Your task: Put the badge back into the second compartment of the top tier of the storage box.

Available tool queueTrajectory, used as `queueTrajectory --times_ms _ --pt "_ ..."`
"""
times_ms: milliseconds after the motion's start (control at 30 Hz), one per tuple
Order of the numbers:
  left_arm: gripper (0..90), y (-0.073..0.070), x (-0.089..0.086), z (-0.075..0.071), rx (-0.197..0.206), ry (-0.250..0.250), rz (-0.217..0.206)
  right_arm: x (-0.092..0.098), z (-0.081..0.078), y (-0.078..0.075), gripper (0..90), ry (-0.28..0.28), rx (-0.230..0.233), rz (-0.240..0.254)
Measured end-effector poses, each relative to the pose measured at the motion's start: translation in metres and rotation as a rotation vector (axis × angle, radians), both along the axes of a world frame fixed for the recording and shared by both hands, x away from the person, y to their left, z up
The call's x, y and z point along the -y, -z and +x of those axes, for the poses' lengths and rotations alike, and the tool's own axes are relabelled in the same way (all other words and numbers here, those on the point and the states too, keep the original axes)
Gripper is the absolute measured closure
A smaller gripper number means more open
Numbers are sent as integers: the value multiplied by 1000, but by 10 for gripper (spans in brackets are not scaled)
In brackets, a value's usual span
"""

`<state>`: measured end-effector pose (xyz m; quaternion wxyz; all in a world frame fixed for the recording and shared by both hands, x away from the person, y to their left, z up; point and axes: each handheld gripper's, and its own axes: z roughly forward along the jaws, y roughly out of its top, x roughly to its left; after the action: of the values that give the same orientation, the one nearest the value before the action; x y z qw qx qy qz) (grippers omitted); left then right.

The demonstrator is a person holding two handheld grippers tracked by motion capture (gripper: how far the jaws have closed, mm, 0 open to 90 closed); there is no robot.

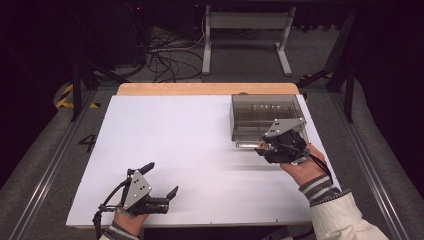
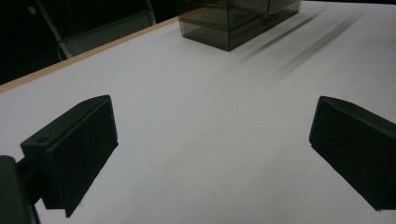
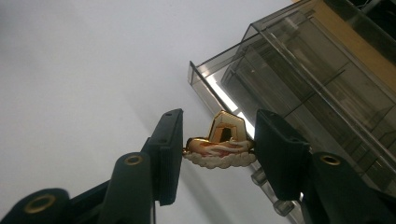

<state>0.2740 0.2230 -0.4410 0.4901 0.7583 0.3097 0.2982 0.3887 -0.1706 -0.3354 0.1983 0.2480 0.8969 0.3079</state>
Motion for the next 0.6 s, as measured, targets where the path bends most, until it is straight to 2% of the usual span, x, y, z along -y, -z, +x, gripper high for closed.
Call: queueTrajectory --times_ms 600 --pt "16 0 0 0 1 1 1 10 19 0 534 67 -3 28"
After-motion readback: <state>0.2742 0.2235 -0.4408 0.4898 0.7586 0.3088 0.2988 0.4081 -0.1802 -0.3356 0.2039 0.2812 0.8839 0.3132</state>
